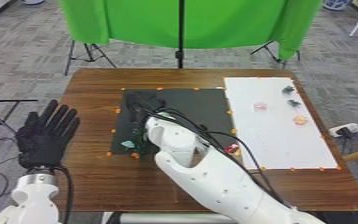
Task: Arrange flowers
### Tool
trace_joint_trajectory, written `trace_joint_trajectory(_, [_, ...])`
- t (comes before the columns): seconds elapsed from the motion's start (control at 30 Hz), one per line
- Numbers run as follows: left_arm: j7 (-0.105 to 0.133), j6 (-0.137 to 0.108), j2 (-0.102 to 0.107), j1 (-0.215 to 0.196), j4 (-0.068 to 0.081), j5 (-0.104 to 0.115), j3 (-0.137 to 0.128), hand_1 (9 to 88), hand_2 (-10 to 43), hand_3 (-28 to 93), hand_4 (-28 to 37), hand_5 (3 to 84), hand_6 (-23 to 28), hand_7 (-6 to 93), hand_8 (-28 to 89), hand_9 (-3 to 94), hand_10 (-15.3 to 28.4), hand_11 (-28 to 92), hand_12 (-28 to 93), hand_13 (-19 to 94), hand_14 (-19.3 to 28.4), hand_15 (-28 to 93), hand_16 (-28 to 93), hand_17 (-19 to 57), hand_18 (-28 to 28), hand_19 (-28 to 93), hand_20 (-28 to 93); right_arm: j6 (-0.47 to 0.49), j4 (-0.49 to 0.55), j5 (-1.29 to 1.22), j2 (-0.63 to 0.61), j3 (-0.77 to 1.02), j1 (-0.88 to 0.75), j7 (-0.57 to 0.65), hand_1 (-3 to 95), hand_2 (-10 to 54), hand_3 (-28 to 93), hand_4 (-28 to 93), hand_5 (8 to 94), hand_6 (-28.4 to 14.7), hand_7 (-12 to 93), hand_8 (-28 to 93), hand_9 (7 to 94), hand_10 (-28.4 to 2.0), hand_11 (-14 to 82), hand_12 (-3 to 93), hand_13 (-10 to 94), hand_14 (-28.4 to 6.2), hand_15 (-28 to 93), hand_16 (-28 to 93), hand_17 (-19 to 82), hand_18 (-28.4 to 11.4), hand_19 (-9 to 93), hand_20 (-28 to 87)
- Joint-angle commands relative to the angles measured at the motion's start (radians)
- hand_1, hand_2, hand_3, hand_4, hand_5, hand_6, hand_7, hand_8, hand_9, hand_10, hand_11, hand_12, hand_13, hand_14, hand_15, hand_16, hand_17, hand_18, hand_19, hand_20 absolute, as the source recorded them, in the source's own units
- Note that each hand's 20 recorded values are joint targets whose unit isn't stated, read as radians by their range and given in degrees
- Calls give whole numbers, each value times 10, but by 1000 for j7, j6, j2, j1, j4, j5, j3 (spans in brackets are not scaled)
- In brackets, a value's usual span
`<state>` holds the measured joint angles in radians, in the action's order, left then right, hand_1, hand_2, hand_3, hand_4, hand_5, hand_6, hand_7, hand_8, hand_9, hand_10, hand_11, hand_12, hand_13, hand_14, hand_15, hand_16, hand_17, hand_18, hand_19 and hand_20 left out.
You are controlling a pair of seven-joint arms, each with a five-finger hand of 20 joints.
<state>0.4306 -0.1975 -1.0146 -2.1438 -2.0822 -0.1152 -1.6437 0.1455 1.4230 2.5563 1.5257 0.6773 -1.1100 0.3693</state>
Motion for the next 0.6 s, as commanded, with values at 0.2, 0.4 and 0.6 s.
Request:
trace_joint_trajectory(0.2, [-12, -5, 9, 23, 13, 0, 13, 280, 85, 789, -283, 415, 99, 100, -97, 352, 160, 187, 83, 260, 165, 348, -75, -95, 148, 368, 115, 44, -50, 61, 71, 26, -29, 17, 619, -95, 683, -283, 674, -20, 296, -68, 708, -135, 211, 324, 651, -68, 478, 334, 343, -222, 874, 410])
trace_joint_trajectory(0.4, [-2, 0, 6, 20, 13, 1, 11, 280, 85, 789, -283, 415, 100, 99, -97, 353, 160, 188, 83, 260, 166, 349, -76, -95, 148, 368, 115, 56, -38, 54, 60, 16, -22, 48, 606, -95, 695, -283, 654, -18, 227, -157, 660, -150, 264, 206, 641, -74, 483, 336, 339, -232, 886, 414])
trace_joint_trajectory(0.6, [-8, 2, 4, 19, 14, -1, 15, 280, 84, 789, -283, 415, 99, 99, -97, 352, 161, 186, 82, 260, 167, 349, -77, -95, 148, 367, 115, 69, -44, 48, 63, 19, -18, 86, 590, -95, 706, -283, 646, -29, 190, -150, 640, -159, 230, 173, 631, -83, 506, 336, 335, -241, 897, 417])
